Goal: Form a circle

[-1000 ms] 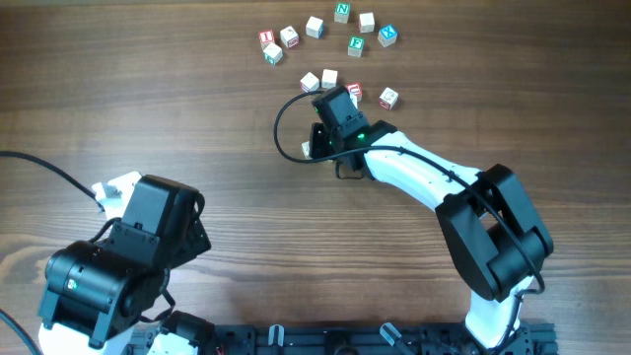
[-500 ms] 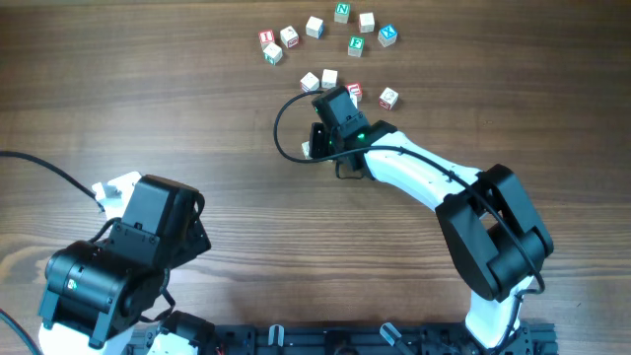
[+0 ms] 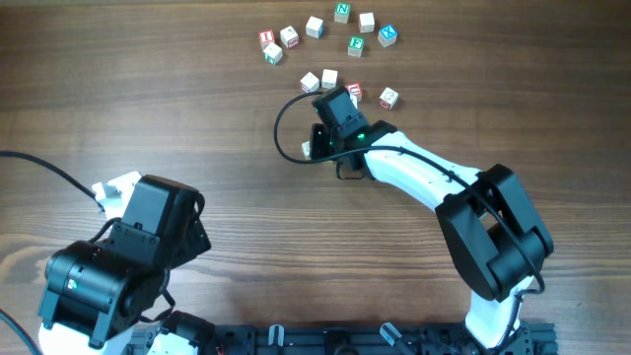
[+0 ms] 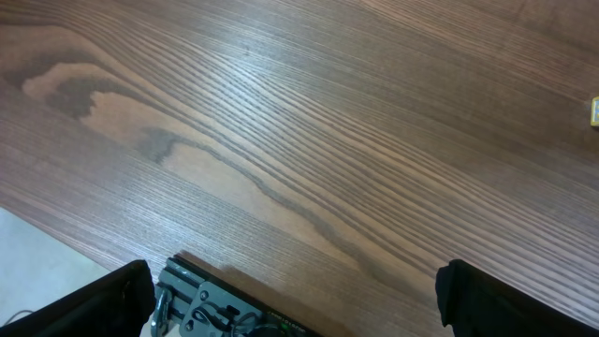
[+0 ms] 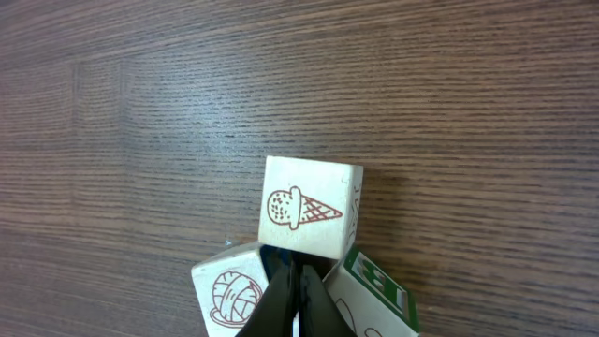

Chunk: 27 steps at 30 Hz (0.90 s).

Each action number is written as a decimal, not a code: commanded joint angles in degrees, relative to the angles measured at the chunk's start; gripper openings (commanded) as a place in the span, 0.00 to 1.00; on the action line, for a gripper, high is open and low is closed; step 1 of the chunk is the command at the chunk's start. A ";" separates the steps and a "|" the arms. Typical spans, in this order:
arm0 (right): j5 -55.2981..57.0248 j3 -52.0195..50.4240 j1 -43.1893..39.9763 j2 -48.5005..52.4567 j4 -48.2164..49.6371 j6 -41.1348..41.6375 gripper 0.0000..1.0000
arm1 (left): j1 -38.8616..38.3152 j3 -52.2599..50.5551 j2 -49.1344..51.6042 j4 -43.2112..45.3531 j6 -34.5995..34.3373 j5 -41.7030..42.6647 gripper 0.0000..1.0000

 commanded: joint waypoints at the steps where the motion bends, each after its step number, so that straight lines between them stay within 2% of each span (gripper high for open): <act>1: -0.57 -0.42 0.33 1.49 -0.26 -0.61 0.05 | 0.33 -0.15 -0.13 0.02 -0.94 0.07 1.00; 14: -0.52 1.38 0.35 0.31 0.13 -3.10 0.05 | 0.33 -0.15 -0.13 0.02 -0.94 0.07 1.00; 21: 8.02 1.42 1.25 -5.75 -5.38 -1.44 0.05 | 0.33 -0.15 -0.13 0.00 -0.94 0.07 1.00; 27: 10.75 1.42 4.39 -6.40 -2.71 -5.88 0.05 | 0.33 -0.15 -0.13 0.02 -0.94 0.07 1.00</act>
